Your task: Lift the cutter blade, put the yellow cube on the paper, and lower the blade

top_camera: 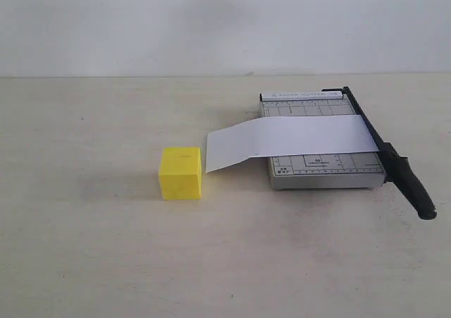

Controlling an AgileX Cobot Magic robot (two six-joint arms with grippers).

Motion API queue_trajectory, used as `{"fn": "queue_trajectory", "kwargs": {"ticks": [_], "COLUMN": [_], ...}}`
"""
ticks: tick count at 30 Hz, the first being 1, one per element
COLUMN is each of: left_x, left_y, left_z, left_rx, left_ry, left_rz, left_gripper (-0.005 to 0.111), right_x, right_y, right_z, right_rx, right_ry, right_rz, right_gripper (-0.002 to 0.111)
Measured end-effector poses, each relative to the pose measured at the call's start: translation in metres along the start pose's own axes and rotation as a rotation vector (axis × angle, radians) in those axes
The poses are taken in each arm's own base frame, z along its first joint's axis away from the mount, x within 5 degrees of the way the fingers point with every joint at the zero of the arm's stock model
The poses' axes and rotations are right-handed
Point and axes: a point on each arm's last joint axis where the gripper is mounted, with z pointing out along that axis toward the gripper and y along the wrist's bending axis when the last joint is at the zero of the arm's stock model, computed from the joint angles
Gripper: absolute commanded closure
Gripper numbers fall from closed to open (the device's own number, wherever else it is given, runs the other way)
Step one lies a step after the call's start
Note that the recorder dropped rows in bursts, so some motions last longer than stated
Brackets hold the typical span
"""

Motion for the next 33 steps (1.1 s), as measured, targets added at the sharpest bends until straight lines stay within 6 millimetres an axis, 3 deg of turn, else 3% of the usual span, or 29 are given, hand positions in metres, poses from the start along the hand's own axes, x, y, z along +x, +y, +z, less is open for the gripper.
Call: {"fn": "queue_trajectory", "kwargs": {"ticks": [12,21,23,28,30,33], "left_x": [0.0,0.0,0.0,0.0,0.0,0.0], "left_y": [0.0,0.0,0.0,0.0,0.0,0.0], "left_z": [0.0,0.0,0.0,0.0,0.0,0.0], "left_rx": [0.0,0.0,0.0,0.0,0.0,0.0], "left_ry": [0.0,0.0,0.0,0.0,0.0,0.0], "left_rz": [0.0,0.0,0.0,0.0,0.0,0.0], "left_gripper": [0.096,0.096,0.096,0.096,0.096,0.096], "right_x": [-0.002,-0.006,-0.004,-0.004,-0.008,-0.015], "right_y": [0.0,0.0,0.0,0.002,0.002,0.004], "right_z": [0.0,0.0,0.0,0.001,0.006,0.02], "right_rx": [0.001,-0.003,-0.003,0.003,0.011,0.029], "right_ry": [-0.023,-0.063,-0.044,0.082,0.134,0.239], "right_rz": [0.013,0.235,0.264,0.293,0.294,0.29], "right_gripper": [0.108,0.106,0.096,0.054,0.048,0.047]}}
